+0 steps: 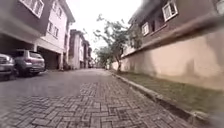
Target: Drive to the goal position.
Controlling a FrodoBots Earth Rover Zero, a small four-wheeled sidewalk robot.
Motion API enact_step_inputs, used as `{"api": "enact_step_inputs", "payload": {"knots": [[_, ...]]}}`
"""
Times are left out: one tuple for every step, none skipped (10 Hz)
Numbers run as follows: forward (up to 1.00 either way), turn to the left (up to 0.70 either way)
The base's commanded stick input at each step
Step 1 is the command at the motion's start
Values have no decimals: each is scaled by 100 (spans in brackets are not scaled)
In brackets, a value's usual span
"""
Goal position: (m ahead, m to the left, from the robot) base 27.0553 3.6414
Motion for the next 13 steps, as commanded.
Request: {"api": "enact_step_inputs", "payload": {"knots": [[69, 3], [69, 3], [69, 5], [69, 10], [69, 15], [69, 17], [69, 3], [69, 3], [69, 3], [69, 3], [69, 3], [69, 3], [69, 3]]}}
